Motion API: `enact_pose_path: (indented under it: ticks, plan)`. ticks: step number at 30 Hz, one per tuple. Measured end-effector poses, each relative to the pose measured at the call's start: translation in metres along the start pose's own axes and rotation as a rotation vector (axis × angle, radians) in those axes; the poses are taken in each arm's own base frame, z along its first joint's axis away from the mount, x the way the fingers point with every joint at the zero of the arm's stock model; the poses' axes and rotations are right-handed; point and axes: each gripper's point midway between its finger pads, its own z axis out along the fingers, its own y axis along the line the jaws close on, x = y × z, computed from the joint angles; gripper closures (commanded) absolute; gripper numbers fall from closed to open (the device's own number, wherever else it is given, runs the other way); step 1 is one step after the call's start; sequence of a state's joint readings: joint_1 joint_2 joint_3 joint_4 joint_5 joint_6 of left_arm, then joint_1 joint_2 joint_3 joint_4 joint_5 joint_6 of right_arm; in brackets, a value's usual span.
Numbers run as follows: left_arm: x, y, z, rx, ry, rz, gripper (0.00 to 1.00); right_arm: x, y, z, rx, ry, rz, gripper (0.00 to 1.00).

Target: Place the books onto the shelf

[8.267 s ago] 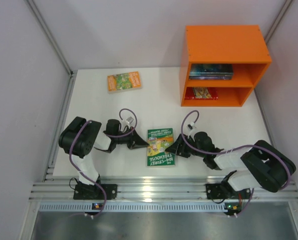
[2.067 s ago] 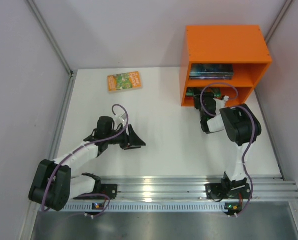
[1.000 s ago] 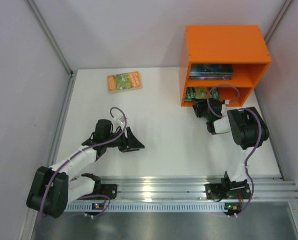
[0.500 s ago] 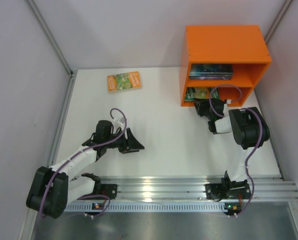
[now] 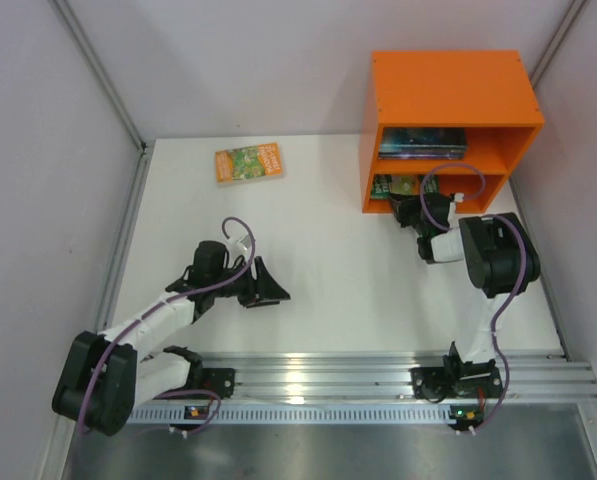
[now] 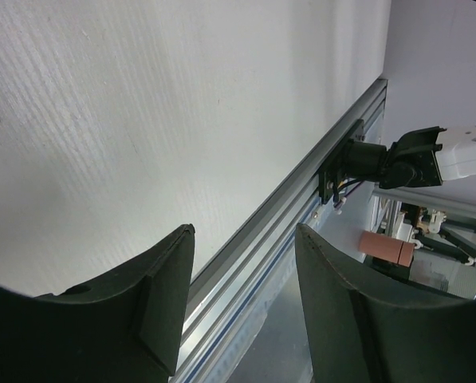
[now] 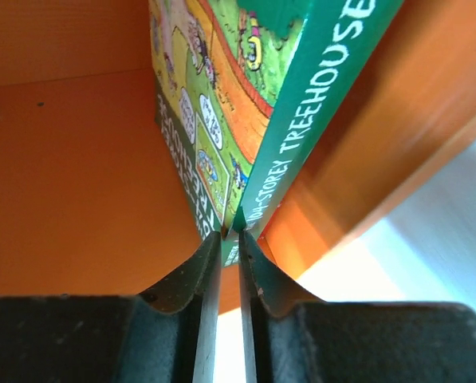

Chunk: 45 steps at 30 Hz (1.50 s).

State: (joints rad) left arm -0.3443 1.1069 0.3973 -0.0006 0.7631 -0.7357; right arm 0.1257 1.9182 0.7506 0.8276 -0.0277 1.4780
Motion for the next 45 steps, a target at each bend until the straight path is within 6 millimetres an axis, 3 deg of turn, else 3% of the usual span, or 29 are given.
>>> enact_pose_path:
  ticks: [23,37,45]
  plan:
    - [0.006,0.005,0.005,-0.02,0.025,-0.019,0.42,-0.002,0.0,0.012,0.012,0.017,0.004,0.72]
    - [0.008,0.006,0.011,-0.034,0.046,-0.027,0.42,-0.069,-0.003,-0.013,0.088,-0.102,0.029,0.69]
    - [0.012,0.009,0.016,-0.053,0.06,-0.033,0.42,-0.08,-0.013,-0.015,0.123,-0.123,0.036,0.69]
